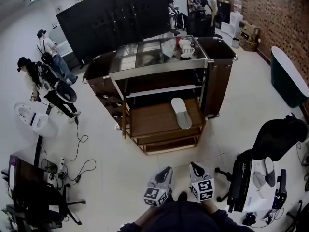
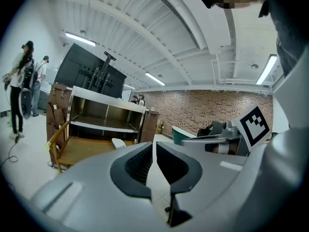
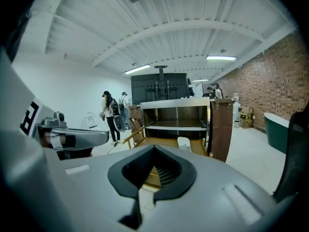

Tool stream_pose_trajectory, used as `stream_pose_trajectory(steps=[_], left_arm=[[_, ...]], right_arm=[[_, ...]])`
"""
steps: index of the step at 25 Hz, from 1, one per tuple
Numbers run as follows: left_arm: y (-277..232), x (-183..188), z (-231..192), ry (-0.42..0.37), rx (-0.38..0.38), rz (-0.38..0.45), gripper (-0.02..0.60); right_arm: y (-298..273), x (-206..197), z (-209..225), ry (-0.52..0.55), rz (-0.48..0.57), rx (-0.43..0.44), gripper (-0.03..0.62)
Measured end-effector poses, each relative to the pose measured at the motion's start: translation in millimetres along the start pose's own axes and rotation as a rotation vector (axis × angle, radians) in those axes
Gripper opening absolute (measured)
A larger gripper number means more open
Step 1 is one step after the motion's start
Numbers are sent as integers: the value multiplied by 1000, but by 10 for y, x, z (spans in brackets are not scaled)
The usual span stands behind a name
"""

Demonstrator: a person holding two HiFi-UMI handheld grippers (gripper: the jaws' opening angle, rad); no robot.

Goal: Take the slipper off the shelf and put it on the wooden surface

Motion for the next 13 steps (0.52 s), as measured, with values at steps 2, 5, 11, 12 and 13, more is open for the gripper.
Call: stream_pose_trajectory(steps=[2, 5, 11, 12, 13], left_arm=[[-40, 28, 16, -2, -6, 11, 43], [-87, 19, 39, -1, -22, 5, 43], [-134, -79, 141, -21, -61, -23, 41], [-151, -85, 157, -25, -67, -24, 41], [-168, -89, 172, -28, -73, -25, 41]], right_arm=[[11, 47, 0, 13, 13, 4, 0], [33, 71, -38, 36, 13, 12, 0], [115, -9, -70, 57, -5, 12, 0], [122, -10, -62, 61, -3, 10, 0], [127, -12, -53, 64, -1, 8, 0]])
Point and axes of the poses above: the fingertips, and each gripper's own axes: y backward along the fingers, z to its right, x out of its top, the point moved 9 cm from there along y, backward along the fingers, and after that the axes turned 8 degrees about y, right-handed, at the moved point
